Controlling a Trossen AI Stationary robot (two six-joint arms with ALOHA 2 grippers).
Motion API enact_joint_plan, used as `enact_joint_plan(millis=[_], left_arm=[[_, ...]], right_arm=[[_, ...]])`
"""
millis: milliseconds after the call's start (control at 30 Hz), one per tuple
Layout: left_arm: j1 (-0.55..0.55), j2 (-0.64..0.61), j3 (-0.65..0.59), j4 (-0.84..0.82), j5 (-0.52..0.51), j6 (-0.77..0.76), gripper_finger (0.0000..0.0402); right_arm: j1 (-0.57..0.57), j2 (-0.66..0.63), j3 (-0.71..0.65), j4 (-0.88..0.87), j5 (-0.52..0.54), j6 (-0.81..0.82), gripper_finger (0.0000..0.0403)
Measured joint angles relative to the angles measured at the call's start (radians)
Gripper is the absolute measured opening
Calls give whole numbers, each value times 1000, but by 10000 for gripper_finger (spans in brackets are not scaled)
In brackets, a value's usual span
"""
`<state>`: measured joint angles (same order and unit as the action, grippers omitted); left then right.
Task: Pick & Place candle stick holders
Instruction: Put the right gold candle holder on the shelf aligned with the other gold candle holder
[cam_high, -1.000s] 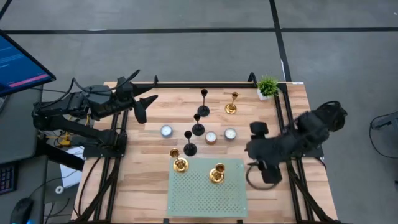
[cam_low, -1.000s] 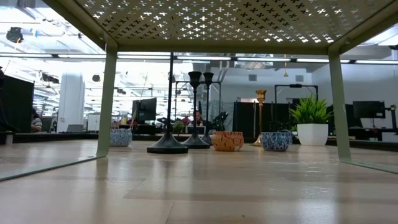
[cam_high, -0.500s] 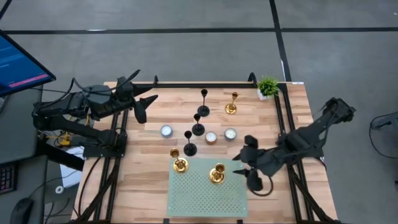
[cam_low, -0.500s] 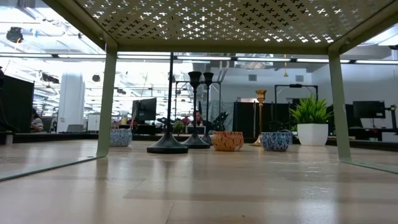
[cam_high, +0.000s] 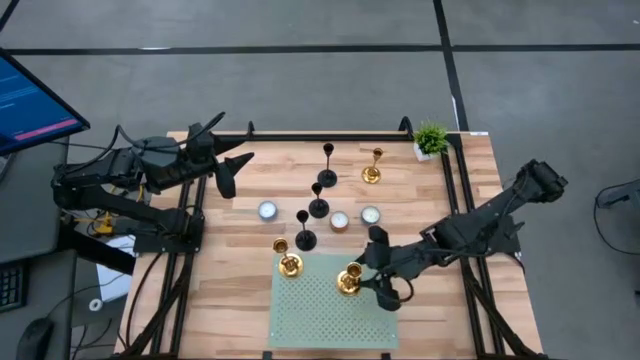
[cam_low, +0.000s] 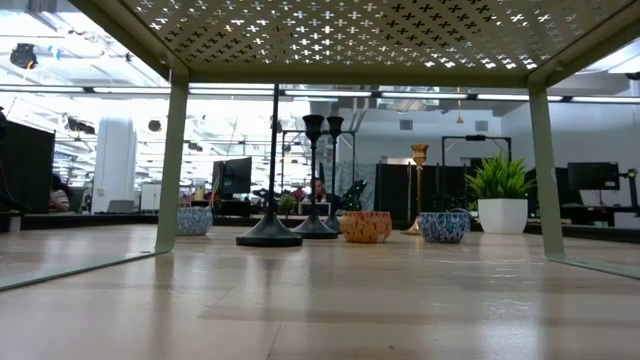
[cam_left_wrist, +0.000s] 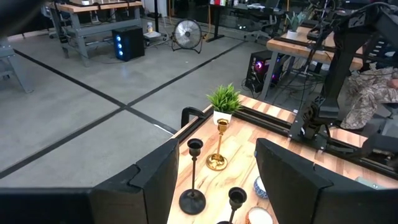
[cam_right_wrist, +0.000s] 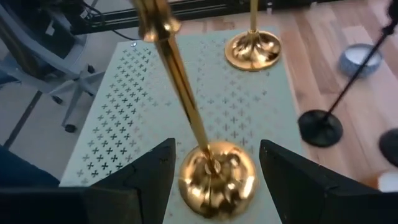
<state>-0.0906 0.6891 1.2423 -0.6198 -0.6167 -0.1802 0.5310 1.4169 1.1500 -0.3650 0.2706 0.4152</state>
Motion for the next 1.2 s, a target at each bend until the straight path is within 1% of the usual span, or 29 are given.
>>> enact_joint_plan(millis=[100, 200, 300, 400, 567, 600, 633, 733, 933, 1133, 1200], left_arm=[[0, 0, 0, 0, 0, 0, 214], [0, 0, 0, 0, 0, 0, 214], [0, 0, 0, 0, 0, 0, 214], [0, 0, 0, 0, 0, 0, 214], [0, 0, 0, 0, 0, 0, 214], [0, 0, 0, 0, 0, 0, 214], [0, 0, 0, 0, 0, 0, 214], [0, 0, 0, 0, 0, 0, 214], [0, 0, 0, 0, 0, 0, 214], [0, 0, 0, 0, 0, 0, 214], [0, 0, 0, 0, 0, 0, 214]], right_arm=[[-15, 17, 0, 38, -36, -18, 224], [-25, 30, 0, 45, -45, -25, 221], [-25, 28, 0, 48, -43, -33, 201], [-30, 28, 0, 46, -45, -33, 155], [-31, 28, 0, 47, -46, -70, 44], [-32, 28, 0, 47, -43, -81, 24], [-36, 28, 1, 52, -41, -86, 14], [-45, 28, 1, 60, -40, -91, 16], [-98, 29, 21, 103, -41, -181, 7], [-165, 42, 49, 173, -101, -250, 3], [-177, 62, 69, 165, -119, -265, 2]])
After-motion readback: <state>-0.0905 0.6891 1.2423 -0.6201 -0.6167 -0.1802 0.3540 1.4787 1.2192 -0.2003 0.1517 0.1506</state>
